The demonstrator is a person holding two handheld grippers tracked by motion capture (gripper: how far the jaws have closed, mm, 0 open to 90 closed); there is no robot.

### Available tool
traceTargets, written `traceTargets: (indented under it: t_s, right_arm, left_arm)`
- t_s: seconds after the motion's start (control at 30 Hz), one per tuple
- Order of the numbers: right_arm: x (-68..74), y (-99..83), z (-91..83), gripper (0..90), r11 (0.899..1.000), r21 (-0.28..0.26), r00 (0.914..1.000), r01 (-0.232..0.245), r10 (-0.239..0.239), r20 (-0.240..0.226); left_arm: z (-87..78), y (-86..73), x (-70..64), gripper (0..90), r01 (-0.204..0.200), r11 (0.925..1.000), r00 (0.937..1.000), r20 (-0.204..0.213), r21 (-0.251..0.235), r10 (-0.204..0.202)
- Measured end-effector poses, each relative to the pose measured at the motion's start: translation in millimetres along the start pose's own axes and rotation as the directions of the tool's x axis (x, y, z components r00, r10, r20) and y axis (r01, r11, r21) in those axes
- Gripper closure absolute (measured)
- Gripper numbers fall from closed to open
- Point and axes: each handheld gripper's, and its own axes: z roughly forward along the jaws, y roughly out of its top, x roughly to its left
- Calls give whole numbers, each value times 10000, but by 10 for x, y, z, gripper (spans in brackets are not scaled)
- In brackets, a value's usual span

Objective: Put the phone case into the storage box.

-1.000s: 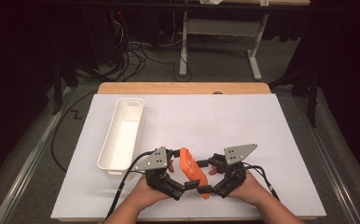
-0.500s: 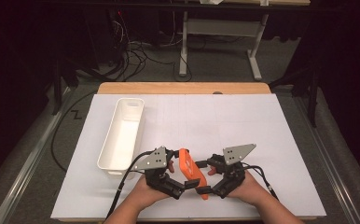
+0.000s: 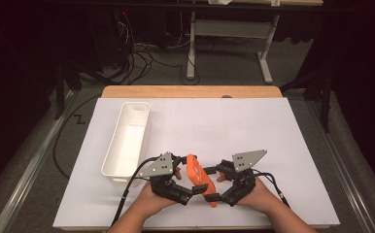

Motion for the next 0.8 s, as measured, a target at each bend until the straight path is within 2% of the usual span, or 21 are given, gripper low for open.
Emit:
traceTargets:
  t_s: [0.57, 0.8]
  right_arm:
    - [42, 8, 18, 163, 9993, 196, 9978, 310, -321, 573]
    - [41, 1, 22, 167, 9997, 120, 9987, 235, -240, 445]
  left_arm:
    - [-9, 4, 1, 121, -88, 9999, 9999, -117, 53, 89]
    - [-9, 6, -2, 114, -114, 9999, 9999, -57, 3, 114]
